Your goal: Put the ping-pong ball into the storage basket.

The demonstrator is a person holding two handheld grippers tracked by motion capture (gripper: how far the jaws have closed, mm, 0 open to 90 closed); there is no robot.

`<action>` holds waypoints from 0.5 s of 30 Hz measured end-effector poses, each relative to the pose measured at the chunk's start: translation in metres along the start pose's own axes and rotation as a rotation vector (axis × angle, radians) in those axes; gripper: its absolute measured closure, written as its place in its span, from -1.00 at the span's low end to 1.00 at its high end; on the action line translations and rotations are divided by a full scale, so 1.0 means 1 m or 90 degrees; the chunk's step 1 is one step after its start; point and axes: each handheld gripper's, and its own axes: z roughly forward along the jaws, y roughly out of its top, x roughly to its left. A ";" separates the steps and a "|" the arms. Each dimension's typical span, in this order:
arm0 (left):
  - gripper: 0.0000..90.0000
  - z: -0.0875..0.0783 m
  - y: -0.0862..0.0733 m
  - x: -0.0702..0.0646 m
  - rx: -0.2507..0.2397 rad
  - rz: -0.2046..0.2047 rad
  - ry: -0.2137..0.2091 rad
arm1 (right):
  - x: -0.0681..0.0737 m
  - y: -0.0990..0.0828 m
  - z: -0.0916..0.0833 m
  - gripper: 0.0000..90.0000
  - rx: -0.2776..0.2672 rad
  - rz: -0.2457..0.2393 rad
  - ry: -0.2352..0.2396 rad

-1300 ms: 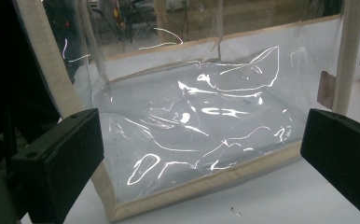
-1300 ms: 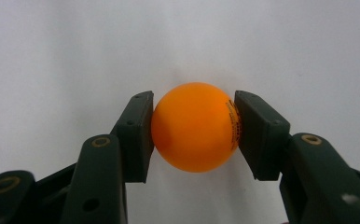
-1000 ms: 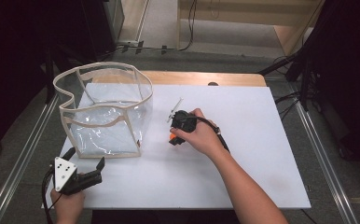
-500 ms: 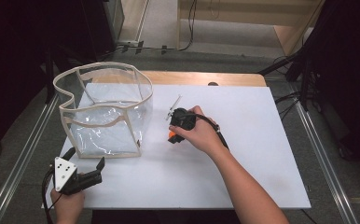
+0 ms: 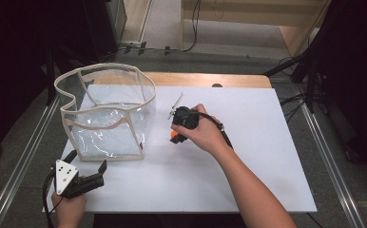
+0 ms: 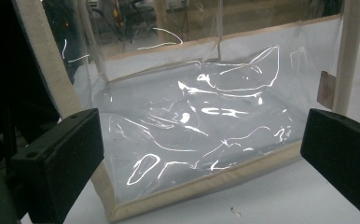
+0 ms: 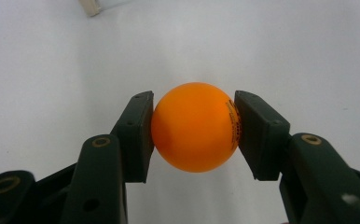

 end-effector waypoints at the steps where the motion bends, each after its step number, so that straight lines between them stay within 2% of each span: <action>1: -1.00 0.000 0.000 0.000 0.000 0.000 0.000 | 0.000 0.001 -0.001 0.07 0.002 -0.005 -0.001; 10: -1.00 0.000 0.000 0.000 0.000 -0.001 -0.001 | 0.002 0.008 -0.008 0.07 -0.002 -0.003 0.008; 12: -1.00 0.000 0.000 0.000 0.000 -0.001 -0.001 | 0.000 0.009 -0.010 0.07 -0.007 -0.015 0.009; 15: -1.00 0.000 0.000 0.000 0.000 -0.001 -0.001 | 0.001 0.011 -0.013 0.07 -0.008 -0.007 0.007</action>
